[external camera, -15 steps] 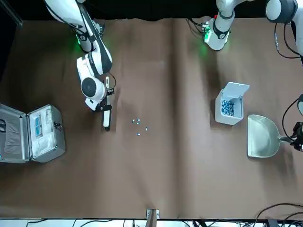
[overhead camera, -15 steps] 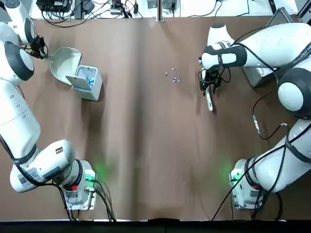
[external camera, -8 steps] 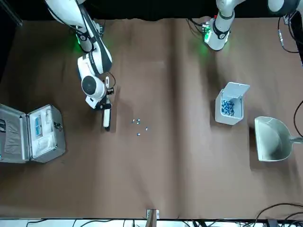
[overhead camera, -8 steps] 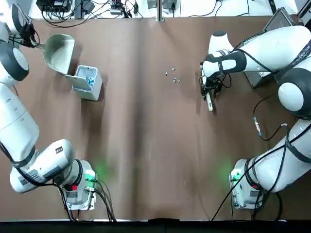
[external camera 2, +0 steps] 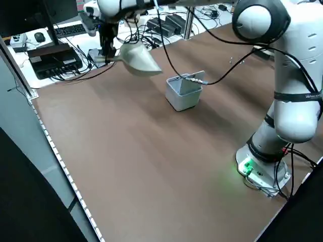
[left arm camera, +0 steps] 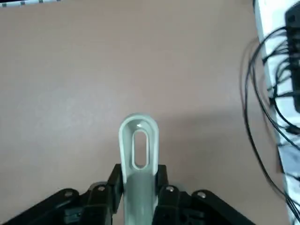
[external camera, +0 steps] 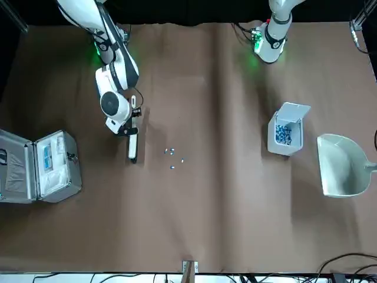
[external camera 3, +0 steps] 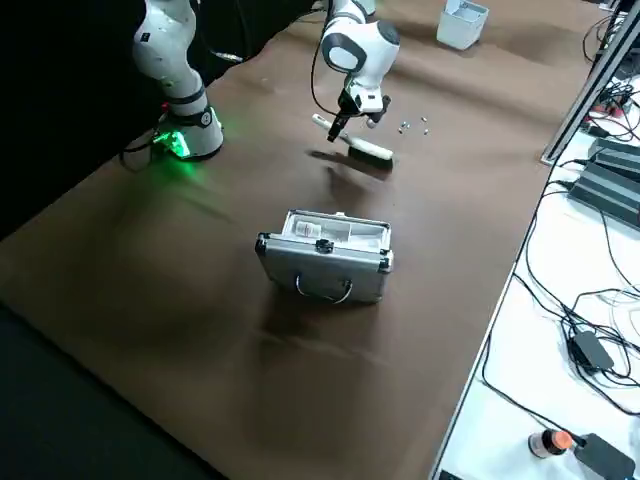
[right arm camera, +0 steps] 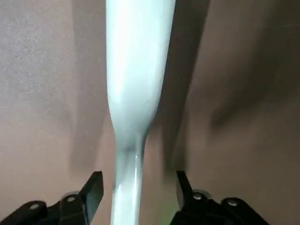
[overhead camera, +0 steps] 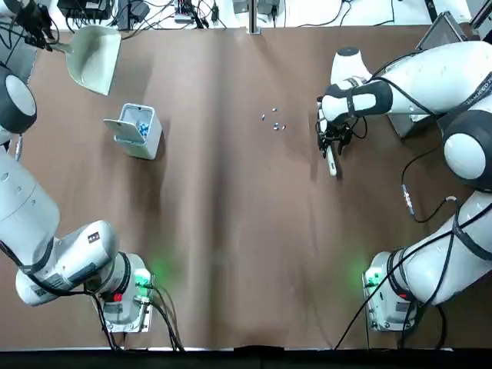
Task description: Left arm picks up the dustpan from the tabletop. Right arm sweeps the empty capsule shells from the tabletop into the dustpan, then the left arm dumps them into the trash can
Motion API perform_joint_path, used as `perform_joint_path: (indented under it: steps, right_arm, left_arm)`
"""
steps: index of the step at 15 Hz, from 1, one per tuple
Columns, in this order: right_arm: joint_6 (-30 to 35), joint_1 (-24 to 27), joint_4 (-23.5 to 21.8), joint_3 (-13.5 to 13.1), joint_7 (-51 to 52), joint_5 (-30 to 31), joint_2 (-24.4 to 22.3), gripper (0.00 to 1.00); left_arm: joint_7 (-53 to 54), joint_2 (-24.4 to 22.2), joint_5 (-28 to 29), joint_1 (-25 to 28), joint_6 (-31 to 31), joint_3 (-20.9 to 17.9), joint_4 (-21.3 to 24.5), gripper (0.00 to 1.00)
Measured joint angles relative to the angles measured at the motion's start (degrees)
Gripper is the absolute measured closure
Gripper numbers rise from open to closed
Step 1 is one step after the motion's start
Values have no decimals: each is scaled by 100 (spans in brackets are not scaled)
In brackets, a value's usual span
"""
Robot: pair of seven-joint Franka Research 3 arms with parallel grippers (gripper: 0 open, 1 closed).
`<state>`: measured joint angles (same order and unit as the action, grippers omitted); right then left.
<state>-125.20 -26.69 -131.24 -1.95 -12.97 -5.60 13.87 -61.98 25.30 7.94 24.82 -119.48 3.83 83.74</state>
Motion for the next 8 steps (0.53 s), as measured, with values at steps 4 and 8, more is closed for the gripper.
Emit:
perform_joint_path:
  steps: [4,8]
  right_arm:
    - [2,-56,-8,1,-2,0,-15,37]
    - [2,-72,-32,1,-4,0,-15,43]
  left_arm:
    - [-63,-453,-88,-5,540,298,1,67]
    - [-679,-732,-104,-10,965,748,7,67]
